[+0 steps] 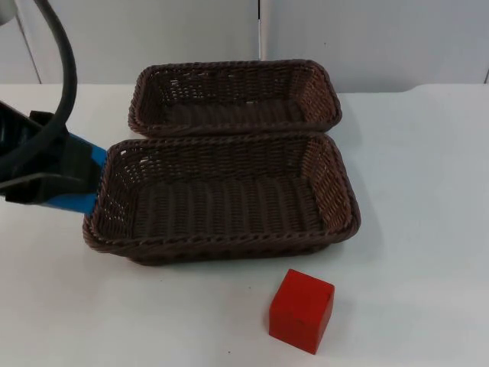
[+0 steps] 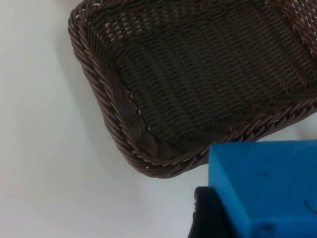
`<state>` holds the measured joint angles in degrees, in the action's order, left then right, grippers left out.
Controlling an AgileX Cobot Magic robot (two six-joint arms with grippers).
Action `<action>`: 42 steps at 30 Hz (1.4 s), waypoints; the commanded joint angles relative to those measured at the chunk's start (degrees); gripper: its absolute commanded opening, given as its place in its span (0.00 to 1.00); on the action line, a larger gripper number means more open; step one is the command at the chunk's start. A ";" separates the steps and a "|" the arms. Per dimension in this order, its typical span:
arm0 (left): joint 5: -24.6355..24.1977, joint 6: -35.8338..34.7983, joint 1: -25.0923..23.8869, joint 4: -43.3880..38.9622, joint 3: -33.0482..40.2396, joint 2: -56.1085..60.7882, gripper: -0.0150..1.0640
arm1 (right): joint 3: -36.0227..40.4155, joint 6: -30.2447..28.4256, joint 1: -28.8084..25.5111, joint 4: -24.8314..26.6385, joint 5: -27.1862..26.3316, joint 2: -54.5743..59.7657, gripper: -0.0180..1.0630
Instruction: Pick up one cube with the left hand and place it into the upper basket. Pick up one cube with the right hand and place it into the lower basket.
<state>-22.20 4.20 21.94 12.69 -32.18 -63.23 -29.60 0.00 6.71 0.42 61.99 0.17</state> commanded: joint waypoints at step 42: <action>3.00 5.98 0.32 0.09 -31.28 -34.24 0.01 | 0.03 -0.67 -0.21 -0.08 -0.16 -0.17 0.99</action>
<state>-18.68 9.21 21.94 12.65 -59.42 -94.16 -29.60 0.00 6.71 0.42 61.99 0.17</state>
